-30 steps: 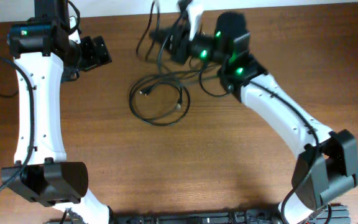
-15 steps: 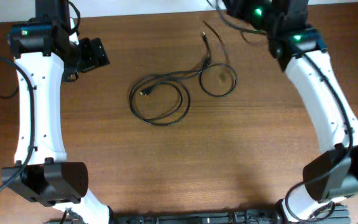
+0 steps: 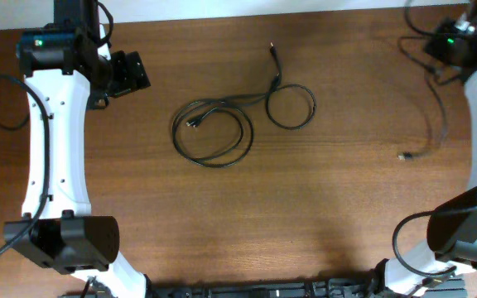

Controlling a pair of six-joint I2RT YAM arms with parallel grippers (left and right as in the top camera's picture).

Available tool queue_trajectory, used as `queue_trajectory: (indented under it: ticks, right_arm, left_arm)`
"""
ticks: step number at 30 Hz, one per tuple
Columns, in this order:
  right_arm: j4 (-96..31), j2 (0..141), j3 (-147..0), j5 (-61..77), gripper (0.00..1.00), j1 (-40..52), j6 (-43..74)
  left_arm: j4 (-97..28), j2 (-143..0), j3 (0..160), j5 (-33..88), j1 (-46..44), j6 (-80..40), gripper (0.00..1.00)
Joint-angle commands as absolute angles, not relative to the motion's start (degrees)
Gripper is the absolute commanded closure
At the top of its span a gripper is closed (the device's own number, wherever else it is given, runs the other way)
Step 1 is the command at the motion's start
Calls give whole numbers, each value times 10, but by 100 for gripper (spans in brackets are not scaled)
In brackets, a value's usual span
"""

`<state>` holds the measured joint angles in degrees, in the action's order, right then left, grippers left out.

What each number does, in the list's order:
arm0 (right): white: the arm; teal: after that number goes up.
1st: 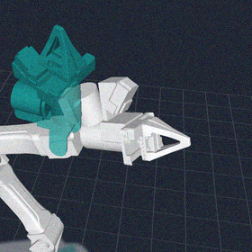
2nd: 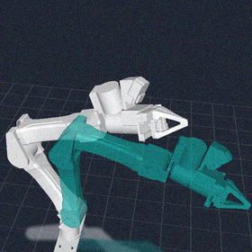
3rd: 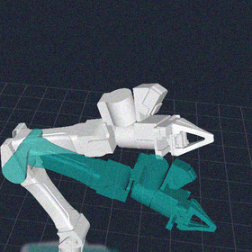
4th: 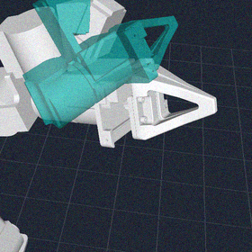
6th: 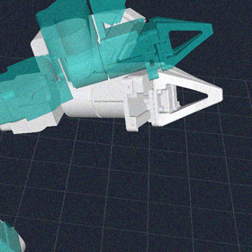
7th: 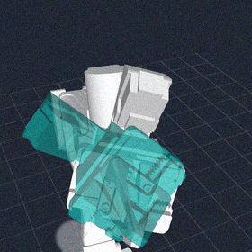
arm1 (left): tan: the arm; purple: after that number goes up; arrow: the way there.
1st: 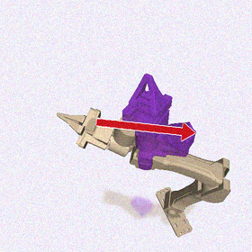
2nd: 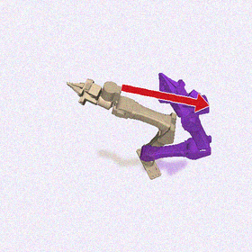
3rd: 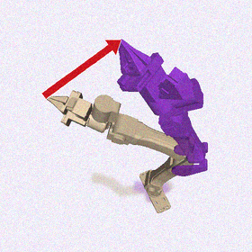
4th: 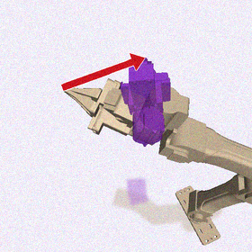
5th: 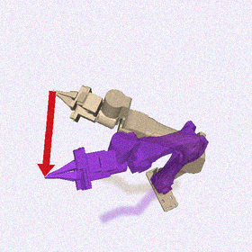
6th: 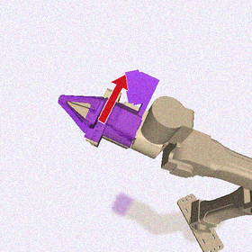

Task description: Untangle cables

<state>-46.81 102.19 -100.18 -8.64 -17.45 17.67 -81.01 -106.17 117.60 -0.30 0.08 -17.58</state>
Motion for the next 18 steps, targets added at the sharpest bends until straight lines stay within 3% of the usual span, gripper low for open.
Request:
queue_trajectory:
  ticks: [1,10,16,18]
  right_arm:
    - [-496,1009,-1013,-235,96,-213,167]
    - [-554,1043,-1013,-236,96,-322,167]
    - [-570,1080,-1012,-119,96,-341,167]
    - [-563,1088,-1012,-73,92,-338,157]
  left_arm:
    - [-810,-1042,1182,-9,-2,-169,5]
    - [-806,-1042,1182,-30,-2,-169,4]
    - [-804,-1042,1182,-28,-2,-169,5]
    - [-804,-1042,1182,-28,-2,-169,5]
